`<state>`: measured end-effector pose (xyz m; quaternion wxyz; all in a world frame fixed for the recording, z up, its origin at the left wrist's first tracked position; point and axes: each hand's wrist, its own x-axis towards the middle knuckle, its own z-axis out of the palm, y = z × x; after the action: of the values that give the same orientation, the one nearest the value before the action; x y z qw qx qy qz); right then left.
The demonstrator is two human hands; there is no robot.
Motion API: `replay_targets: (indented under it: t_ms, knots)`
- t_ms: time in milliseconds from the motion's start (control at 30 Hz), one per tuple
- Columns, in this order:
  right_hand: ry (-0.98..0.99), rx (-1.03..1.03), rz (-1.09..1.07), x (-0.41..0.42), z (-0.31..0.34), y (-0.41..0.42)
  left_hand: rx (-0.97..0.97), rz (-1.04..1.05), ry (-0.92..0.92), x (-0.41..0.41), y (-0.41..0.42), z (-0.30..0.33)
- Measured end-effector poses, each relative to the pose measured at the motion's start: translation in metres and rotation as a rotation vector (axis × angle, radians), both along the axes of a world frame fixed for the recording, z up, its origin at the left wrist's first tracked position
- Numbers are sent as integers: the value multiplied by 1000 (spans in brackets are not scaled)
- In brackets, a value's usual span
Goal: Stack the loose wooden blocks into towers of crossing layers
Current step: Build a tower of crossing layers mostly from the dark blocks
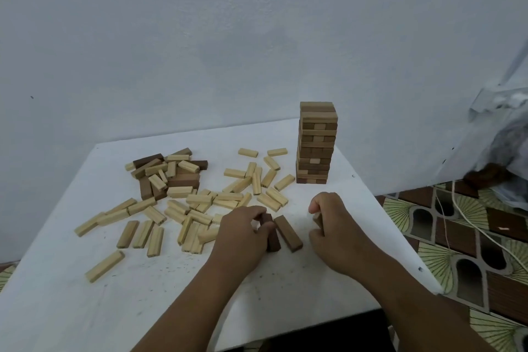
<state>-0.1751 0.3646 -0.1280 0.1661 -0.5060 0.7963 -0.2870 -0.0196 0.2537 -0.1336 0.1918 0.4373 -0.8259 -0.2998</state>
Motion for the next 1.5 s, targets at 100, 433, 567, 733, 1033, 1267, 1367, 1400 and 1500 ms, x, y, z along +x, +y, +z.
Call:
replay_targets:
  t_ms: [100,433,567,733,1033,1267,1367,1400,1500]
  knots:
    - [28,4,-10,-3,-2,-4,-26,10,-44,-2,1,2]
    - [42,-61,31,-1,-7,-16,87,-269,-27,13,-4,8]
    - [-47,-79,164,-13,1,-14,98,-345,-86,13,-8,6]
    - [-120,142,320,-27,7,-14,103,-406,-32,8,-15,4]
    - [-153,37,320,-29,-2,-23,79,-454,41,2,-21,4]
    - [-79,-126,315,-40,30,-24,-2,-445,89,-9,-30,41]
    - [-43,-164,315,-49,58,-24,-38,-454,110,-20,-35,70]
    - [-49,-174,306,-52,69,-25,-50,-457,119,-25,-37,80]
    - [-19,-209,285,-64,99,-27,-79,-470,159,-38,-43,108]
